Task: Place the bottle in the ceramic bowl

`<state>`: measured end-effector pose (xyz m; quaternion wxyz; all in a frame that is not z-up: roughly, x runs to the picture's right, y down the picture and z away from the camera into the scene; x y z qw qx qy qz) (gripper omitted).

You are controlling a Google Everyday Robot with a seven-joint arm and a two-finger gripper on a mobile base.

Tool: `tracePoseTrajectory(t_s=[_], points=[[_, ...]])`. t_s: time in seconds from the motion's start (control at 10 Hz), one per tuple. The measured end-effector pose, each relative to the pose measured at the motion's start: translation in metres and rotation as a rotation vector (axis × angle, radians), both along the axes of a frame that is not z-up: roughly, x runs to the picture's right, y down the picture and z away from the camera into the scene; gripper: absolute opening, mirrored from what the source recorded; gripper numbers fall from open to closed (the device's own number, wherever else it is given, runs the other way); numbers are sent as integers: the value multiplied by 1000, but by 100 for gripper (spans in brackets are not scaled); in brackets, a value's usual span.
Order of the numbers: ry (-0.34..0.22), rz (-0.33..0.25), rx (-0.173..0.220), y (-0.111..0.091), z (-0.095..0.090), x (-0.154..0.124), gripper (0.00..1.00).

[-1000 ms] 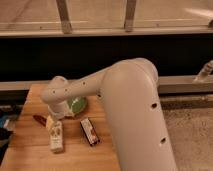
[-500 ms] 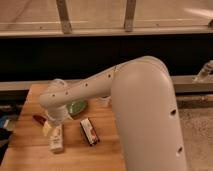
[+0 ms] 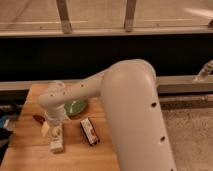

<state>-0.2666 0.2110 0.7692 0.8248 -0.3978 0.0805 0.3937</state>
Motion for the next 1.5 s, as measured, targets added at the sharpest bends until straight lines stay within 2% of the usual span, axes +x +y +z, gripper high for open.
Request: tracePoseTrajectory(t_s=[0.4,0.6,0.7,0.8,1.0,1.3,1.5], points=[[29,-19,-15,5,25,-8,80],[75,-37,2,13,32,-13,80],[94,-44,17,17,33,-14,75],[101,-46,26,17,33,-15,68],[123,-51,49,16,30,-12,46],[133,-52,57,16,30,-10,15],[129,-54,57,18,30,-11,1]])
